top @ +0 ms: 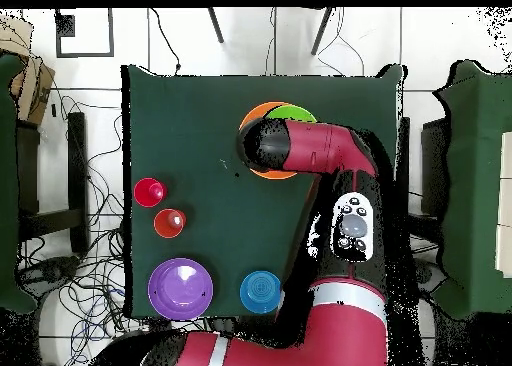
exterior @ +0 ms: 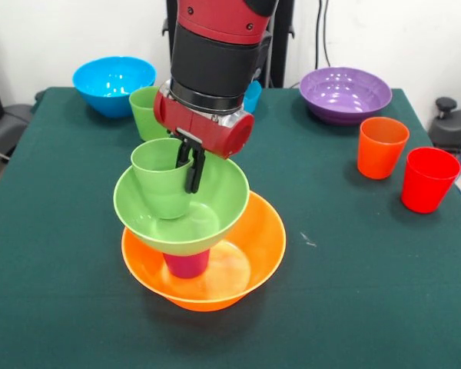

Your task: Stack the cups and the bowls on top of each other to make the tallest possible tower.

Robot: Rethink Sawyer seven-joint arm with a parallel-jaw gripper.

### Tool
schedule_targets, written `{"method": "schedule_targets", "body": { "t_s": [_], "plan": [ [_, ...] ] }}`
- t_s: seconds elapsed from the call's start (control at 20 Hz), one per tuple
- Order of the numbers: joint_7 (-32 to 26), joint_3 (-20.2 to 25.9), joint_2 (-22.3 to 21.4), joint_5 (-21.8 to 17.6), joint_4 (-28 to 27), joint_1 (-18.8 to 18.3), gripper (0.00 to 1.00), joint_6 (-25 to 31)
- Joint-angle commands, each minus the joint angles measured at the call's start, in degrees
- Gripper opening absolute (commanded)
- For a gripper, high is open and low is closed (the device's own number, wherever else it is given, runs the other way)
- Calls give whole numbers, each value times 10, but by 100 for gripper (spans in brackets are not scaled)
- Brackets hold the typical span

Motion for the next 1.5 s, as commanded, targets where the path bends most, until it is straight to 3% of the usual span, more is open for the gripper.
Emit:
{"method": "schedule_targets", "body": {
  "t_s": [0.05, 0.2, 1.5],
  "plan": [
    [16, 34, -2, -6, -23, 7, 0, -12],
    [-2, 42, 3, -7, -26, -4, 0, -15],
    [34, 31, 5, 5, -22, 16, 0, -23]
  ]
}}
